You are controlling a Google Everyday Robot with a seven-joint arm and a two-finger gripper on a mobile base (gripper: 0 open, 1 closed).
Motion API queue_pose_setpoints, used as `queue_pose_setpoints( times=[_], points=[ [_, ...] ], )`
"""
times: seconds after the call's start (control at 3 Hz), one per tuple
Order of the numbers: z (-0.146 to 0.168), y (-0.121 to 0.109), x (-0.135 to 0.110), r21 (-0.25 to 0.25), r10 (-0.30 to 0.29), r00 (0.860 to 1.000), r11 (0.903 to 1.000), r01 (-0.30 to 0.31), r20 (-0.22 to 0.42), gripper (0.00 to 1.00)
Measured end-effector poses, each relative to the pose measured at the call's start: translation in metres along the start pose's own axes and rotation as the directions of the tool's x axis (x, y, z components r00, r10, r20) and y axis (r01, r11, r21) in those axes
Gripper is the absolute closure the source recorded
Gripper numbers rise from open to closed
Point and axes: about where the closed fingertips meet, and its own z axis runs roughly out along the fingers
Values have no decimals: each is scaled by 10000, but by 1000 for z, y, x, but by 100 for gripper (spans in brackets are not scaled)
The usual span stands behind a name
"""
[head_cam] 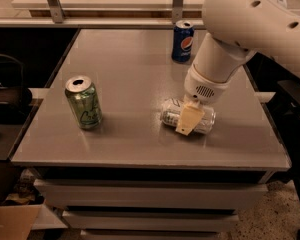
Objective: Knock 7up can over
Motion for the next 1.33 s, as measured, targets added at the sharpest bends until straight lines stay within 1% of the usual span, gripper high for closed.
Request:
queue_pose_setpoints(
  times=[0.33, 0.67, 1.33],
  points=[
    [1, 0, 0, -76, 16, 10000, 10000, -16, -6, 12],
    [1, -2, 1, -264, 53, 10000, 9996, -54, -27, 0],
    [-21, -2, -13, -9, -195, 9997, 9998, 195, 115, 0]
  ],
)
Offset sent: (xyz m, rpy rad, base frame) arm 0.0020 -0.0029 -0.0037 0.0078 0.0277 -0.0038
